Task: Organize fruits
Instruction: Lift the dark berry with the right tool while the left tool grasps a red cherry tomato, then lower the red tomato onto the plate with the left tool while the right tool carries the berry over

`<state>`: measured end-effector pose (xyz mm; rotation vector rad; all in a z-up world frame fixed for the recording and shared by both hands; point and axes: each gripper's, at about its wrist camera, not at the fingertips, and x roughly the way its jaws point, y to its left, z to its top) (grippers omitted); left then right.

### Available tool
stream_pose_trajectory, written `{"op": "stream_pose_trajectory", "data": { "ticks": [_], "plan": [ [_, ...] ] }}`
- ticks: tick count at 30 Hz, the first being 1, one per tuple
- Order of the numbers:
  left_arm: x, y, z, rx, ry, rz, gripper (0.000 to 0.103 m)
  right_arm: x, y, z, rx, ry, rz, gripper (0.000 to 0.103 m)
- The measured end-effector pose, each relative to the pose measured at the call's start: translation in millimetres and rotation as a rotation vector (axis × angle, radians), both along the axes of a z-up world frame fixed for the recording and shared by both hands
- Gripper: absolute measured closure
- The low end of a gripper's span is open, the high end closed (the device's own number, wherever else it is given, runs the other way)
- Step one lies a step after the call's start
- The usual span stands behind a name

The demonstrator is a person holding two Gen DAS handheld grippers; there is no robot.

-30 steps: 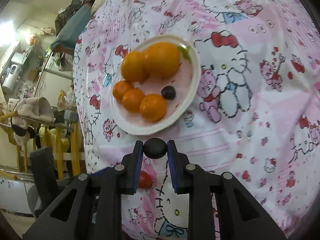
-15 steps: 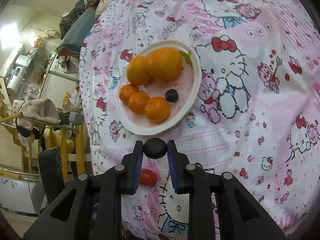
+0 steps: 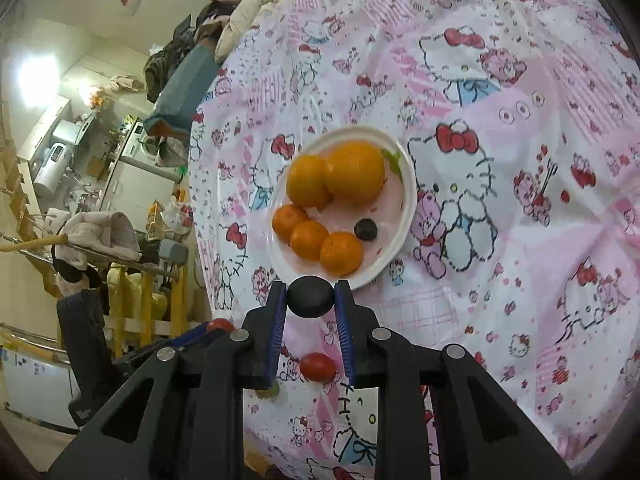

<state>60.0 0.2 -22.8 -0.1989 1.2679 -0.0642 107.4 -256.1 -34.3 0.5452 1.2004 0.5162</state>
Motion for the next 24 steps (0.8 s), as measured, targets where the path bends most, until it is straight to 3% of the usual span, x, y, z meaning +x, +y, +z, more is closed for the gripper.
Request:
{"op": "stream_pose_trajectory", "data": {
  "ticks": [10, 24],
  "plan": [
    [53.0, -6.6, 23.1, 0.004, -0.077, -0.023, 0.079, 30.6, -18.9, 11.7, -0.025, -0.037, -0.012, 0.077],
    [118.1, -35.7, -31.3, -0.058, -0.022, -0.098, 0.079, 70.3, 5.2, -38.0, -0.031, 0.093, 0.039, 0.077]
  ]
}}
